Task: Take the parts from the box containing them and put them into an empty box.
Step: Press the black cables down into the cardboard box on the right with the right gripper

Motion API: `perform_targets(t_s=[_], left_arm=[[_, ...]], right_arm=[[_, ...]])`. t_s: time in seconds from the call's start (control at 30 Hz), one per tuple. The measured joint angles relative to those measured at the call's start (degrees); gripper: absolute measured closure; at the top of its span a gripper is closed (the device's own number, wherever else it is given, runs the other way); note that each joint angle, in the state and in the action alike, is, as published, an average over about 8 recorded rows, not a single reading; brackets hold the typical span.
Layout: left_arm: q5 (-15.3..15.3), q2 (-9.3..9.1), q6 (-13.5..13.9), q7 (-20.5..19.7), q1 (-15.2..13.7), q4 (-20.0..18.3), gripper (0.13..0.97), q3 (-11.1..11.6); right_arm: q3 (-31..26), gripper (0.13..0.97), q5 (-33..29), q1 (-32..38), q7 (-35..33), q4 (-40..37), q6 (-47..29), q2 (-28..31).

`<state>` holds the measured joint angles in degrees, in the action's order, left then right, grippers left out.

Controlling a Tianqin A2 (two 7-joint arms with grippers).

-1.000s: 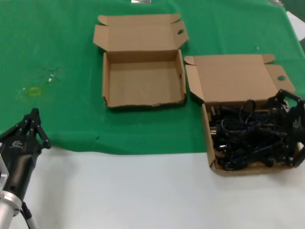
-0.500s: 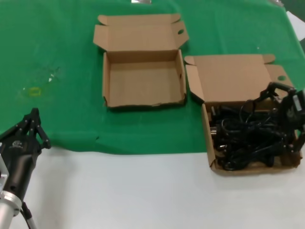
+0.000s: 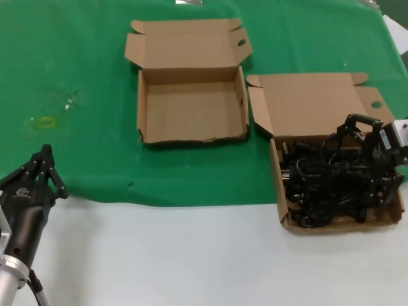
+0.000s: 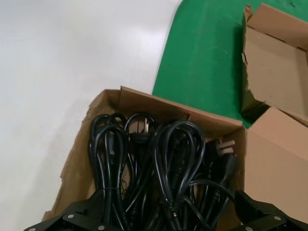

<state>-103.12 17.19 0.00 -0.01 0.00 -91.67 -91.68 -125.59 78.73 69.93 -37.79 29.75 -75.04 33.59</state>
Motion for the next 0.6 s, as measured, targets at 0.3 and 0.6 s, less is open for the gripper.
perform_targets(t_s=[0.3,0.6], left_arm=[[0.00,0.00,0.00,0.00,0.00,0.00,0.953,0.00],[0.00,0.00,0.00,-0.03,0.00,0.00,0.953,0.00]], right_arm=[[0.11,0.159,-1.40,6.15,-7.82,-14.95,1.04,-4.35],[0.47,0.262,-2.43,9.93,-11.63,-23.31,1.83,-7.52]])
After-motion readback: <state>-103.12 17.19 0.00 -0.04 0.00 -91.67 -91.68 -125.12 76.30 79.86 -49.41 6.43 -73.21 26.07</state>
